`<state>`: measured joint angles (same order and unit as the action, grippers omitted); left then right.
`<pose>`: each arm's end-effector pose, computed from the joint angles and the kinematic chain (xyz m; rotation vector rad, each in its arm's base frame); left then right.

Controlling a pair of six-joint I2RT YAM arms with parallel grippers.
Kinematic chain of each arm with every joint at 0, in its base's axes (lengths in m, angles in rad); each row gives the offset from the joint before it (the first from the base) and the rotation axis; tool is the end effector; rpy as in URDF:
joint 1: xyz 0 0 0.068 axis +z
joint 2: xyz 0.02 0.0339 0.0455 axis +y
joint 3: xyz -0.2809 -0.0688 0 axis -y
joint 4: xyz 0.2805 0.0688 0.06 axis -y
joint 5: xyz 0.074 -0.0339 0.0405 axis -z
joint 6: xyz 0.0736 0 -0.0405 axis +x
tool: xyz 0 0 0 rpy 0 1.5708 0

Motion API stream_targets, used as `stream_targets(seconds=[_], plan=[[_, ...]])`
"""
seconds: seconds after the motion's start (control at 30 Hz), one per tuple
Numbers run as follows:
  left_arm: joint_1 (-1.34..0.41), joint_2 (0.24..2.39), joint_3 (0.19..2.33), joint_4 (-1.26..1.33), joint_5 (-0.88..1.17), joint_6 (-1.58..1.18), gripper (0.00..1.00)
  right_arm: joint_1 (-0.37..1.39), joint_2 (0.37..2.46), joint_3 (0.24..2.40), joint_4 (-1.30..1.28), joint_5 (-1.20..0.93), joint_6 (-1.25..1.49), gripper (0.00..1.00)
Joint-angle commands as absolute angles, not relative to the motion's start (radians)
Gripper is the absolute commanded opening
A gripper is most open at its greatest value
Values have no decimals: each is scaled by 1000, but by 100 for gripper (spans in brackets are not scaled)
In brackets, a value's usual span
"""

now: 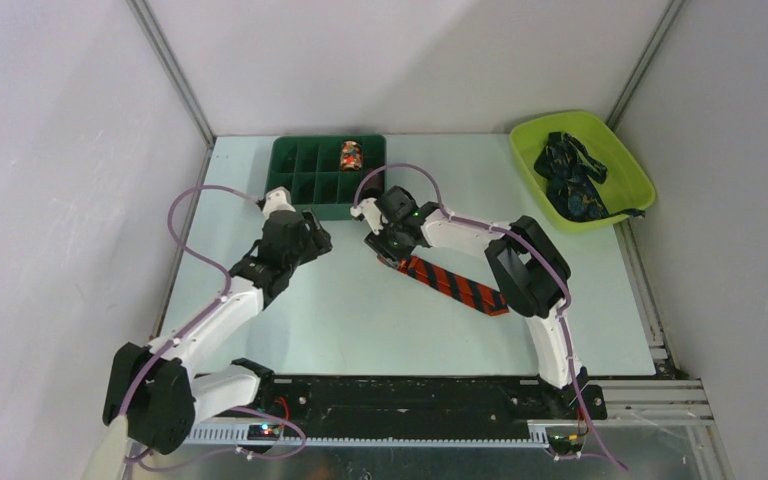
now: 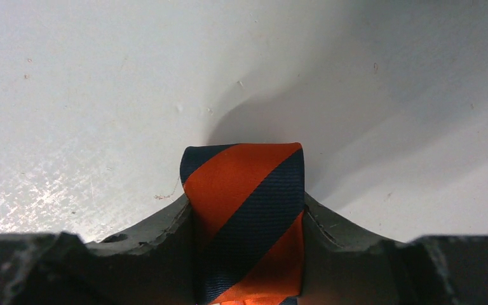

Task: Roll the ties
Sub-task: Roll the tie at the center of the board.

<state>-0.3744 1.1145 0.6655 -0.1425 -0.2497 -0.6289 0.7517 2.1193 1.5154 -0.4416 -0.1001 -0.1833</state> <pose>0.2818 -0.0912 0.2169 -0.4162 2.1177 -0.3149 0.3641 0.3504 0.1159 -1.2243 2.3461 0.3267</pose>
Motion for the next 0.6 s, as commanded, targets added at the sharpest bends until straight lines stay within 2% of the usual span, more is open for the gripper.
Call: stream_targets(seconds=[0.0, 0.03, 0.07, 0.2, 0.43, 0.57], plan=[[-365, 1123, 678, -114, -236, -638, 70, 742, 2152, 1514, -425, -98, -175, 55], [-365, 1124, 680, -114, -235, -638, 70, 742, 2152, 1514, -424, -99, -174, 60], [-365, 1127, 681, -114, -234, -638, 70, 742, 2152, 1514, -424, -100, -174, 69], [-365, 1134, 684, -114, -230, -638, 70, 743, 2139, 1506, -411, -99, -165, 84], [-366, 1134, 690, -114, -229, -639, 70, 741, 2075, 1500, -381, -133, -132, 97], [-365, 1141, 701, -113, -228, -641, 71, 734, 2004, 1471, -347, -165, -88, 99]])
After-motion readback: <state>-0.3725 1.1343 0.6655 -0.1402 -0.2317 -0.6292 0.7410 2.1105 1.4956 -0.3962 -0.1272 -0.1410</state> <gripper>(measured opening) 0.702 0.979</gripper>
